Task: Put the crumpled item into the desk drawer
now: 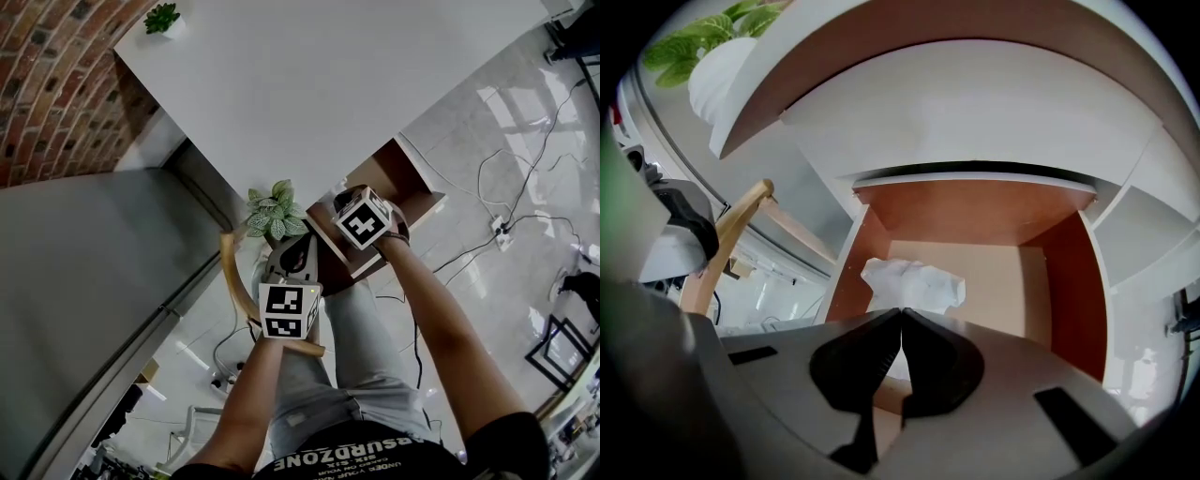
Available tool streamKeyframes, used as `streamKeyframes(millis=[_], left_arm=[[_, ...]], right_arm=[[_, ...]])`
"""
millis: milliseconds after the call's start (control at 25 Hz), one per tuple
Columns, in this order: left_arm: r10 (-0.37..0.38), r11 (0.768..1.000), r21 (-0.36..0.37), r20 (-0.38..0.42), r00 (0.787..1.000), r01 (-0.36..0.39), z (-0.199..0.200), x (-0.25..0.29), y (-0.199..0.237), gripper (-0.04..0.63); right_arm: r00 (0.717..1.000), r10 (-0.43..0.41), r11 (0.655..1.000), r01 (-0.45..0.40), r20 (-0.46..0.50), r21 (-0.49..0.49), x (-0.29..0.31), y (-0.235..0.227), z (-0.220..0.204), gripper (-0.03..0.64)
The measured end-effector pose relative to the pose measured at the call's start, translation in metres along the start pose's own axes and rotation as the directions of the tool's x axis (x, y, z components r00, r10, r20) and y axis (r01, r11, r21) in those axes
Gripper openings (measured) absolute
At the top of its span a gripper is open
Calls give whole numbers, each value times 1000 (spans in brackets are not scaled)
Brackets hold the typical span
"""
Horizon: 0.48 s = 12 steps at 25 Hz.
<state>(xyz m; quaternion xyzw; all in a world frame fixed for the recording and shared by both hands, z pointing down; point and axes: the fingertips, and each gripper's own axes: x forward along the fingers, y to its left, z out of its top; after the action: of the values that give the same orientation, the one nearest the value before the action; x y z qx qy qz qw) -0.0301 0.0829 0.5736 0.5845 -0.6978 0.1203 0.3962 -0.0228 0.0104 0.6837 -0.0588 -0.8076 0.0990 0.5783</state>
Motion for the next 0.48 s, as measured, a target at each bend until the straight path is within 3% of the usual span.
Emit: streamKeyframes(millis=[480], left_arm=[[-1,1000,-2,-15,1000,0,-5,6,6,5]], right_arm=[[1000,14,1000,-14,-28,-8,21,-3,-1,0]])
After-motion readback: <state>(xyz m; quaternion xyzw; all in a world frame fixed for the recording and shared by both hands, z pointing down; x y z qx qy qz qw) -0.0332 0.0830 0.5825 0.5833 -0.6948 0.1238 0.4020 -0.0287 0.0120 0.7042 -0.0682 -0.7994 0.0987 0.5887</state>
